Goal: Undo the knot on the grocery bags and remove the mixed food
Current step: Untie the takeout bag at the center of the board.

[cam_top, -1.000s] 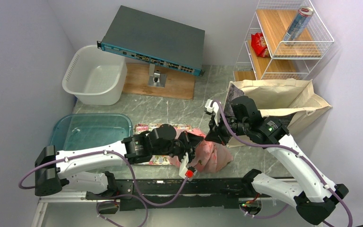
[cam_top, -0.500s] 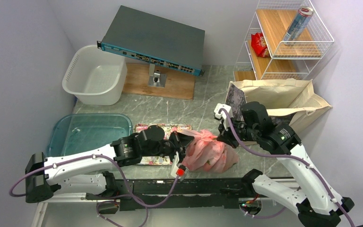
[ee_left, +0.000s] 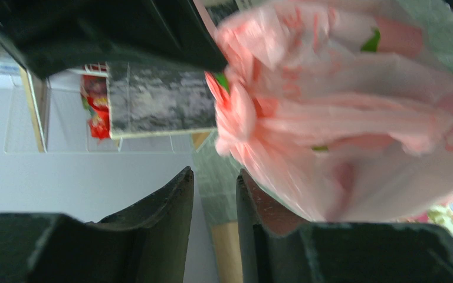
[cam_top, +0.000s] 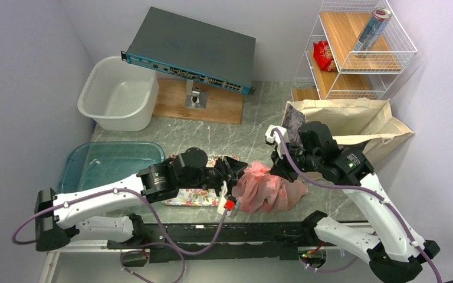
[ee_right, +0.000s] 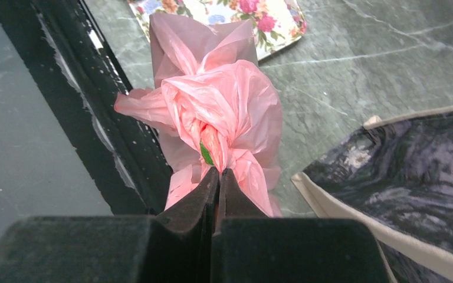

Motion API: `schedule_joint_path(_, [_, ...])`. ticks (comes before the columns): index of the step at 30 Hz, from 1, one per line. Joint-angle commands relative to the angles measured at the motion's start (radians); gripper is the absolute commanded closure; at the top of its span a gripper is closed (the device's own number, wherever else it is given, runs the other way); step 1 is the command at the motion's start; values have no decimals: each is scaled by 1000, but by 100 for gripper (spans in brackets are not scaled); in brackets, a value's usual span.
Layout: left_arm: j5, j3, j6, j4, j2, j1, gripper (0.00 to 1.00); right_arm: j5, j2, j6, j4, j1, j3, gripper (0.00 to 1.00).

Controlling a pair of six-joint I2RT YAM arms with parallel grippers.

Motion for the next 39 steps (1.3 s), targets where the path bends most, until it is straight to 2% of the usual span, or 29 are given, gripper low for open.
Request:
schedule_joint_path(1, [32,55,0,88,64,-42,64,-82,2,43,70,-3,47,100])
schedule_joint_path(8, [68,58,39,102,100,-52,67,-115,23,56,92,-3,55,100])
schedule_joint_path(12, [94,75,30,73,117,-52,62,-129,31,62,104,-2,49,100])
schedule_joint_path(24, [145,97,26,25,153,-48,59,-158,26,63,111,-2,37,100])
schedule_joint_path(28, [95,80,33,83,167,-46,57,-192,30,43,92,-2,46,100])
schedule_joint_path(31, [28,75,42,121,185,-46,59,-202,28,20,73,-2,44,100])
schedule_joint_path(33, [-2,84,60,105,202,-45,65,-208,31,6,64,-3,45,100])
schedule_joint_path(39, [-22,83,56,139,203,-32,74,-214,41,-35,35,-2,47,100])
